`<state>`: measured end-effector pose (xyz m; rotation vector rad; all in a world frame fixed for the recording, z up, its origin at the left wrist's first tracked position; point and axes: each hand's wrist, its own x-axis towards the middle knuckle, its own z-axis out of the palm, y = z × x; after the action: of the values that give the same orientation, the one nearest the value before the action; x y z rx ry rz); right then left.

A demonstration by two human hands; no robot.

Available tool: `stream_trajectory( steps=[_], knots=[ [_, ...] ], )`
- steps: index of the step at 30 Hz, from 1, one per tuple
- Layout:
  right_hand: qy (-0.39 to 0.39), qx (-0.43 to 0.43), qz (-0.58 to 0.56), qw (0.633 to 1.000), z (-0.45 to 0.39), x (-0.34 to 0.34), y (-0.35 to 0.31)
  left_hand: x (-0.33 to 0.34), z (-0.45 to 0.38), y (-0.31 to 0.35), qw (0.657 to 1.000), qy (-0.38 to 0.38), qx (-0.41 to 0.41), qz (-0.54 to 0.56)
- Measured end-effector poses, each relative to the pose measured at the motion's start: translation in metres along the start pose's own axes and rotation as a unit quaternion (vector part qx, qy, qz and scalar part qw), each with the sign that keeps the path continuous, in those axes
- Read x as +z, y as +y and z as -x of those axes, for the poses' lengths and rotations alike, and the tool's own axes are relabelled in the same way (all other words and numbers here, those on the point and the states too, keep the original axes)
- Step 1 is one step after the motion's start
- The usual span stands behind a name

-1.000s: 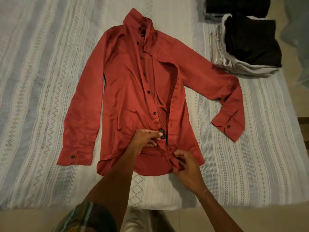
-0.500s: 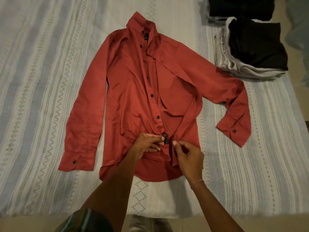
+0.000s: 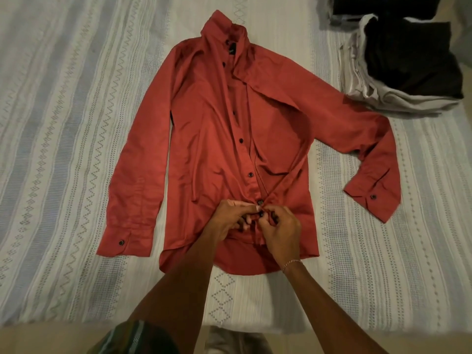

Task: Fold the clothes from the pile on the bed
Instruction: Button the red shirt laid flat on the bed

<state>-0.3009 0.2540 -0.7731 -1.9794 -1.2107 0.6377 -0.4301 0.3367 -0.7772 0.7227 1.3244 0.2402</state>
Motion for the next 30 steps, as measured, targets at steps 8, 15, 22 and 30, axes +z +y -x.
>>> stream_trajectory(
  steps=[8, 15, 22, 30],
  knots=[
    [-0.048, 0.11, -0.067, 0.99, -0.017, -0.008, 0.005, 0.005, 0.003, 0.0, 1.0, 0.013, 0.009, -0.001],
    [-0.121, 0.186, -0.165, 0.961, -0.018, -0.024, 0.01, 0.007, 0.007, 0.004, 1.0, 0.016, 0.002, 0.008],
    [-0.066, 0.181, -0.144, 0.971, -0.017, -0.015, 0.001, 0.005, 0.006, 0.002, 1.0, 0.006, 0.004, 0.005],
    [-0.059, 0.195, -0.187, 0.961, -0.01, -0.01, 0.001, 0.005, 0.004, -0.001, 1.0, 0.009, 0.008, 0.017]
  ],
)
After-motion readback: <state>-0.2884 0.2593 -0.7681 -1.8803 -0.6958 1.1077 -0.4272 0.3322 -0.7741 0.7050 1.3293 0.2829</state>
